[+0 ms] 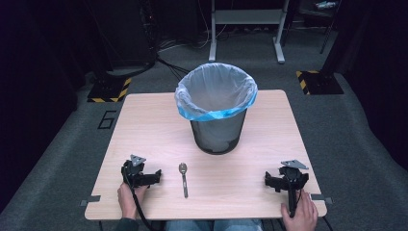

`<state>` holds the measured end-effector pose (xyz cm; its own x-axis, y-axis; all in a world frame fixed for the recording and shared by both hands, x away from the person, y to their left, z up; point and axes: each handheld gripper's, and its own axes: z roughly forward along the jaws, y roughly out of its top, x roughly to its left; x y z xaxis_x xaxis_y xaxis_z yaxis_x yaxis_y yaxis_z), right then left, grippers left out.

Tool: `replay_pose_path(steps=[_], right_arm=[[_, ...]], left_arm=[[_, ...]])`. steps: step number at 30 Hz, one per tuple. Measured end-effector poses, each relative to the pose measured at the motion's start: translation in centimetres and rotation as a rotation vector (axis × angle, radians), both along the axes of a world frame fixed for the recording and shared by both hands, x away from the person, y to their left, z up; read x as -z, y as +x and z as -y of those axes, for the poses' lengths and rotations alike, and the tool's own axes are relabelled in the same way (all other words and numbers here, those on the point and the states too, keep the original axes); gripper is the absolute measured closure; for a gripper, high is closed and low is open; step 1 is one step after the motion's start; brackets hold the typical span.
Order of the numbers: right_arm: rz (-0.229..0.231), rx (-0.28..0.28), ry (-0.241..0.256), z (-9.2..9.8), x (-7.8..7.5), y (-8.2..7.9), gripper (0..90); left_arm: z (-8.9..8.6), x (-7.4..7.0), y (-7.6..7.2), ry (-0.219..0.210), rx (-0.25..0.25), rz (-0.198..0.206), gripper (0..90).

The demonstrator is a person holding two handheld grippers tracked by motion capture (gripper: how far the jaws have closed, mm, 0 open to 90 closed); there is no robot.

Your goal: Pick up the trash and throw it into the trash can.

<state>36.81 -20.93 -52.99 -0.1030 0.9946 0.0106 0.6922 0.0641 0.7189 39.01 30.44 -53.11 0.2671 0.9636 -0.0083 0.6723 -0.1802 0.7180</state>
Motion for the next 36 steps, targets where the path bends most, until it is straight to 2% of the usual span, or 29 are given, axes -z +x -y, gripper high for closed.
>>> replay_pose_path(steps=[4,6,7,9,16,17,20,22,26,28,33,36], right_arm=[[0.0,0.001,0.0,0.0,0.0,0.0,0.0],[0.0,0.002,0.0,0.0,0.0,0.0,0.0],[0.0,0.001,0.0,0.0,0.0,0.0,0.0],[0.0,0.001,0.0,0.0,0.0,0.0,0.0],[0.0,0.001,0.0,0.0,0.0,0.0,0.0],[0.0,0.003,0.0,0.0,0.0,0.0,0.0],[0.0,0.005,0.001,-0.1,0.0,0.0,0.0],[0.001,0.004,0.0,-0.1,0.0,0.0,0.0],[0.0,0.005,0.0,-0.1,0.0,0.0,0.0],[0.0,0.005,-0.001,-0.1,0.0,0.0,0.0],[0.0,0.007,-0.001,-0.1,0.0,0.0,0.0],[0.0,0.007,0.0,-0.1,0.0,0.0,0.0]], left_arm=[[0.2,-0.2,0.1,0.002,0.002,-0.024,0.7],[0.3,-0.4,0.1,-0.009,0.005,-0.042,1.0],[0.4,-0.6,0.1,-0.031,0.003,-0.054,1.0],[0.5,-0.7,0.1,-0.037,0.003,-0.06,1.5],[1.4,-1.3,0.1,-0.048,0.011,-0.048,1.1],[1.9,-1.5,0.1,-0.072,0.029,-0.053,0.1],[2.5,-1.8,-0.1,-0.06,0.049,-0.055,0.1],[3.6,-2.3,-0.3,-0.053,0.07,-0.045,0.1],[4.5,-2.4,-0.4,-0.061,0.088,-0.046,0.1],[5.5,-2.4,-0.2,-0.064,0.11,-0.046,0.1],[6.5,-2.0,0.1,-0.056,0.13,-0.059,0.0],[7.3,-1.7,0.2,-0.07,0.148,-0.07,0.0]])
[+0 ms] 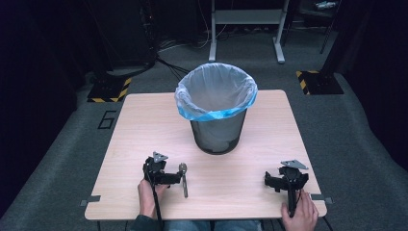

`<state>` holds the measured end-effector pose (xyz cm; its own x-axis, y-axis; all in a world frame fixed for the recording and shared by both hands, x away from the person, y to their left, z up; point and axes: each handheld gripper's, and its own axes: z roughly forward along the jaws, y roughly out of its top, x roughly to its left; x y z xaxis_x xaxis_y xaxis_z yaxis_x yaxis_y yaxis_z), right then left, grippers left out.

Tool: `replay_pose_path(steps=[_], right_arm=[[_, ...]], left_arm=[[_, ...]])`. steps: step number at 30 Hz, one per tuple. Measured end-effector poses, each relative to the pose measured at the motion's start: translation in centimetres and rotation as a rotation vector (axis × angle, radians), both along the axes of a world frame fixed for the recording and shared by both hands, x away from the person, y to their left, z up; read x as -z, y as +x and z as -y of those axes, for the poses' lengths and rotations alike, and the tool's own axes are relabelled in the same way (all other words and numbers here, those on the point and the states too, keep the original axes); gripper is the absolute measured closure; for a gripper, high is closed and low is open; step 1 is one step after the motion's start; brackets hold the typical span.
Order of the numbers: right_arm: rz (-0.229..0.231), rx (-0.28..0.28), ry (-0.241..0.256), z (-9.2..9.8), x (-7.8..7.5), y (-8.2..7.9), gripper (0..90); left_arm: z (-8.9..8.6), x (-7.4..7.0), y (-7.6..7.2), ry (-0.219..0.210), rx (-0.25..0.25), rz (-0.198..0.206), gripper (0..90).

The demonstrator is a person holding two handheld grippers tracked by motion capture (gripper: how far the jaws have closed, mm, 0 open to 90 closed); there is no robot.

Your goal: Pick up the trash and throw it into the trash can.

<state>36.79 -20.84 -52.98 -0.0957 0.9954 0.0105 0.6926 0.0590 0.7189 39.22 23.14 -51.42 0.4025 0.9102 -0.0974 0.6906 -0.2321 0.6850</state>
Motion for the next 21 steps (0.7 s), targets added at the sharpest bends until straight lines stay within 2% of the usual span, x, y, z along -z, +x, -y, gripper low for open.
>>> replay_pose_path(steps=[2,3,6,10,14,16,18,19,21], right_arm=[[0.0,0.001,0.0,0.0,0.0,0.0,0.0],[0.0,0.002,0.0,0.0,0.0,0.0,0.0],[0.0,0.002,0.0,0.0,0.0,0.0,0.0],[0.0,0.002,0.0,0.0,0.0,0.0,0.0],[0.0,0.002,0.0,0.0,0.0,0.0,0.0],[0.0,0.002,0.0,0.0,0.0,0.0,0.0],[0.0,0.002,0.0,0.0,0.0,0.0,0.0],[0.0,0.002,0.0,0.0,0.0,0.0,0.0],[0.0,0.002,0.0,0.0,0.0,0.0,0.0]], left_arm=[[0.5,0.0,0.1,-0.004,0.014,0.001,0.0],[1.2,0.0,0.0,0.013,0.029,0.007,0.0],[2.1,0.3,-0.1,0.025,0.052,0.004,0.1],[2.7,0.8,0.0,0.048,0.07,-0.011,1.0],[2.8,0.9,-0.2,0.053,0.064,-0.006,1.8],[2.8,0.8,-0.3,0.097,0.085,0.004,6.1],[2.8,0.7,-0.5,0.093,0.083,-0.001,7.5],[2.6,0.6,-0.7,0.094,0.097,0.002,12.9],[2.5,0.5,-0.9,0.097,0.102,0.004,18.2]])
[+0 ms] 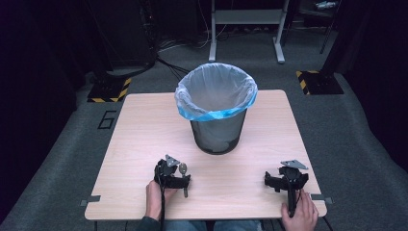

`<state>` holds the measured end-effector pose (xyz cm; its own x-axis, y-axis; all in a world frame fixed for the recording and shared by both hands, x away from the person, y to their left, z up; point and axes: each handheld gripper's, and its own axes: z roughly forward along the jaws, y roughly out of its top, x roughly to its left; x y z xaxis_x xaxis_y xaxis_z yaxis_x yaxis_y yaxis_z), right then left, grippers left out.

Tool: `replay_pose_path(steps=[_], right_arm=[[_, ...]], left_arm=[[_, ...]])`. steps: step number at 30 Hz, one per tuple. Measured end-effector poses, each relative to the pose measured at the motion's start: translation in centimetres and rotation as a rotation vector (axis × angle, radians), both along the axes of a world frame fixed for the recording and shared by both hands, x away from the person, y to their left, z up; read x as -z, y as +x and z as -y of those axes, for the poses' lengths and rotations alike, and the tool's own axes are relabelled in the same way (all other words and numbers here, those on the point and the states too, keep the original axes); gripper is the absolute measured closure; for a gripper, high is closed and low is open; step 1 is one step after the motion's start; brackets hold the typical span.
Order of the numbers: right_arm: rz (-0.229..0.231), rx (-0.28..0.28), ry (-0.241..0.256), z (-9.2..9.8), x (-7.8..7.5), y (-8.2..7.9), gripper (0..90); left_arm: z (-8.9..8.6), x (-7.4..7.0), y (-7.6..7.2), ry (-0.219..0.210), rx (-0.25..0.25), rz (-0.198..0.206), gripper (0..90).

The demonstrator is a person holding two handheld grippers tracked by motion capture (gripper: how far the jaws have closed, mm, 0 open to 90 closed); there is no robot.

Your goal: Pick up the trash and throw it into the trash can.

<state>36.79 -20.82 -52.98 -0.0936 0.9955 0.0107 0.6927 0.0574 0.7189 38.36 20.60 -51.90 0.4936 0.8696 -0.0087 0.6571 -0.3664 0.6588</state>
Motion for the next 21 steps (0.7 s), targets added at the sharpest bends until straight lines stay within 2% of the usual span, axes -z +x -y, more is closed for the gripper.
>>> replay_pose_path(steps=[1,2,3,4,9,18,21], right_arm=[[0.0,0.0,0.0,0.0,0.0,0.0,0.0],[0.0,0.0,0.0,0.0,0.0,0.0,0.0],[0.0,0.0,0.0,0.0,0.0,0.0,0.0],[0.0,0.0,0.0,0.0,0.0,0.0,0.0],[0.0,0.0,0.0,0.0,0.0,0.0,0.0],[0.0,0.0,0.0,0.0,0.0,0.0,0.0],[0.0,0.0,0.0,0.0,0.0,0.0,0.0]], left_arm=[[-0.1,0.0,-0.1,-0.006,0.004,-0.001,18.2],[-0.3,-0.1,-0.2,-0.003,0.005,0.004,27.5],[-0.4,-0.2,-0.3,-0.007,-0.001,0.004,27.5],[-0.8,-0.3,-0.5,-0.012,-0.015,0.014,36.3],[-1.7,-0.3,-0.7,-0.028,-0.036,0.024,55.0],[-2.9,-0.2,-0.7,-0.05,-0.039,0.037,78.0],[-3.1,-0.1,-0.8,-0.057,-0.031,0.043,78.8]])
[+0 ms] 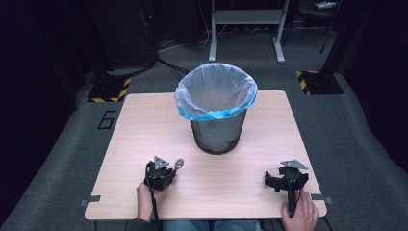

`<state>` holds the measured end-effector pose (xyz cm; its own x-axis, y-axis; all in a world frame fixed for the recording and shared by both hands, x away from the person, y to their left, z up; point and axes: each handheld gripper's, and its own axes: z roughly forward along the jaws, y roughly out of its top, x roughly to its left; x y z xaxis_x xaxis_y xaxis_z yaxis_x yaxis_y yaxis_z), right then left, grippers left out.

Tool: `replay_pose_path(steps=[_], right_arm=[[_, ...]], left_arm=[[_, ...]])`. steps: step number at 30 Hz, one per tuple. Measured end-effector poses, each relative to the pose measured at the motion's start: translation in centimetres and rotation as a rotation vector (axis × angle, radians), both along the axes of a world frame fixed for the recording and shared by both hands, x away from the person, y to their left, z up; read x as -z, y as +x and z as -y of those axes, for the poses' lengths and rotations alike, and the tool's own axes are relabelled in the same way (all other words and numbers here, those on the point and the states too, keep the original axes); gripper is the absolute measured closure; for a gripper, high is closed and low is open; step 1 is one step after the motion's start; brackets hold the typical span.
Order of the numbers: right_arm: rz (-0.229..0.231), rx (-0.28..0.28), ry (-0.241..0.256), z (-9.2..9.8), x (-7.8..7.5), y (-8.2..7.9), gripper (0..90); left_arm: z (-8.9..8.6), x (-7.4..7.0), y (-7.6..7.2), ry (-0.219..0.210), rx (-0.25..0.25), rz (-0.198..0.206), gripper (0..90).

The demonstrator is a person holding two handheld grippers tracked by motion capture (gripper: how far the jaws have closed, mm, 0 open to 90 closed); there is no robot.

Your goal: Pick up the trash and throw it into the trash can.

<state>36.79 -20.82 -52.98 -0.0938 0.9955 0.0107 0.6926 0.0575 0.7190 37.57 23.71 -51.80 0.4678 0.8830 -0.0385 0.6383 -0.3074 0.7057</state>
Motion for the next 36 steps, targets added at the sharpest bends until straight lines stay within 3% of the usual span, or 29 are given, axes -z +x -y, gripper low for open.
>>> replay_pose_path(steps=[10,22,36], right_arm=[[0.0,0.0,0.0,0.0,0.0,0.0,0.0],[0.0,0.0,0.0,0.0,0.0,0.0,0.0],[0.0,0.0,0.0,0.0,0.0,0.0,0.0]], left_arm=[[-0.5,-0.1,0.1,-0.028,-0.013,0.013,79.2],[-1.5,-1.6,0.2,-0.058,-0.034,0.045,79.2],[-2.0,-3.3,0.5,-0.056,-0.04,0.077,79.2]])
